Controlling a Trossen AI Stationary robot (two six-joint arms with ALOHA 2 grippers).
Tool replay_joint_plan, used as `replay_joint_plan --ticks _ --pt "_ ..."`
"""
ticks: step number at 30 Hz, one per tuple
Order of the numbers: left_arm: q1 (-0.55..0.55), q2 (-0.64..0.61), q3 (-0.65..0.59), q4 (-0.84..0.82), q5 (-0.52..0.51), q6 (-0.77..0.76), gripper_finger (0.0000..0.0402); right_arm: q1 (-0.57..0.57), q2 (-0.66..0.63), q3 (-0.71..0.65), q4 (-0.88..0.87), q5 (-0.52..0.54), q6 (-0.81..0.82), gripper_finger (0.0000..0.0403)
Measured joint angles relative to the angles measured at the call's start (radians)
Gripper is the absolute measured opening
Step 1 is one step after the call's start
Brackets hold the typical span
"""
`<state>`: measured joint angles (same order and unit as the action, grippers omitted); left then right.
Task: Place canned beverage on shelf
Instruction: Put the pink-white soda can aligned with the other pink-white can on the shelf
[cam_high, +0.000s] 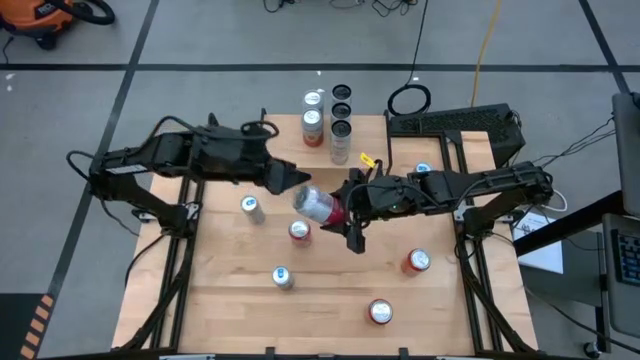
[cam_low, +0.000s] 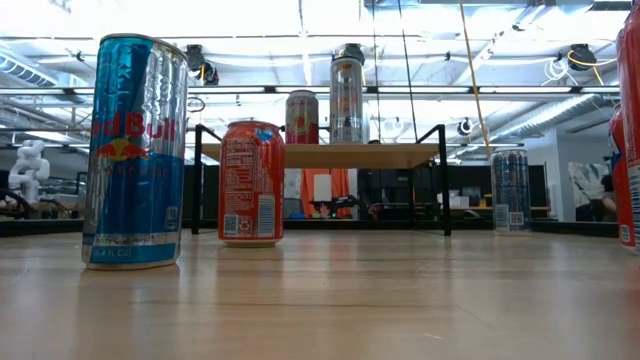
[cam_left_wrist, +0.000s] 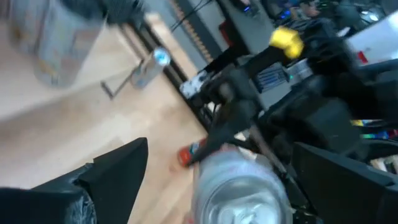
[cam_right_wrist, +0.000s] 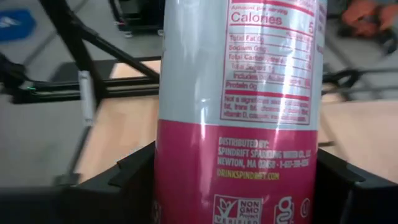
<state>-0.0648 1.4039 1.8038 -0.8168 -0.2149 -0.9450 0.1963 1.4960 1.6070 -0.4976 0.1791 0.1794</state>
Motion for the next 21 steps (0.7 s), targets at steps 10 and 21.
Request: replay_joint_plan --ticks 10,21 --pt "0.012 -0.052 0.000 0.134 0.056 0.453 0.0400 -0.031 0.000 0.000 0.039 -0.210 0.204 0.0277" --pt "0.011 -0.055 0.000 0.128 0.213 0.600 0.0400 -0.120 0.000 0.001 0.133 -0.517 0.375 0.0277"
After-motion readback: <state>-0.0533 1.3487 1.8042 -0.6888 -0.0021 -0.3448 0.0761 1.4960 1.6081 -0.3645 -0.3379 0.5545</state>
